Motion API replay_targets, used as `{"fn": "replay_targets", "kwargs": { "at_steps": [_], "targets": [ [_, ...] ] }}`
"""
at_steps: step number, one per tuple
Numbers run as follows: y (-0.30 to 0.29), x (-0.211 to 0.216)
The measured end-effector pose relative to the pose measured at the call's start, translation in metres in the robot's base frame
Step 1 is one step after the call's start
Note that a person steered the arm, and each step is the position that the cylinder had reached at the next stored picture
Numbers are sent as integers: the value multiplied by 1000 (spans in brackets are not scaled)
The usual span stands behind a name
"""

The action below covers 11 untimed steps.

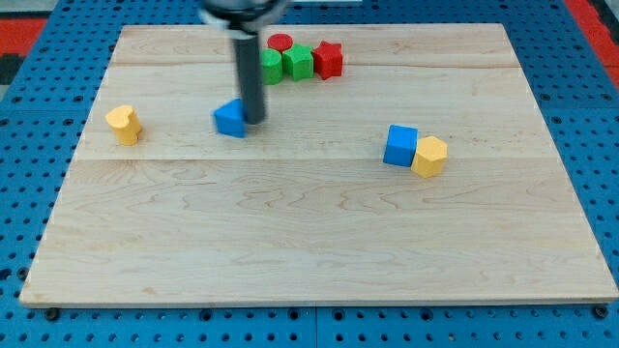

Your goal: Move the yellow hexagon along with blue cube towards left

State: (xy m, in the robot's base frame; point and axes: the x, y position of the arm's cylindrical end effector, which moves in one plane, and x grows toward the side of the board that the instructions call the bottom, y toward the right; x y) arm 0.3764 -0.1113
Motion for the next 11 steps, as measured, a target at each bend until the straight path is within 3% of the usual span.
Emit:
{"fn": "replay_targets", "kwargs": {
  "at_steps": [2,3,4,5,6,7,9,11],
  "targets": [
    [-40,0],
    [40,-20],
    [177,-38],
    [312,-8],
    [321,47],
    [276,92],
    [191,62],
    [195,40]
  ]
}}
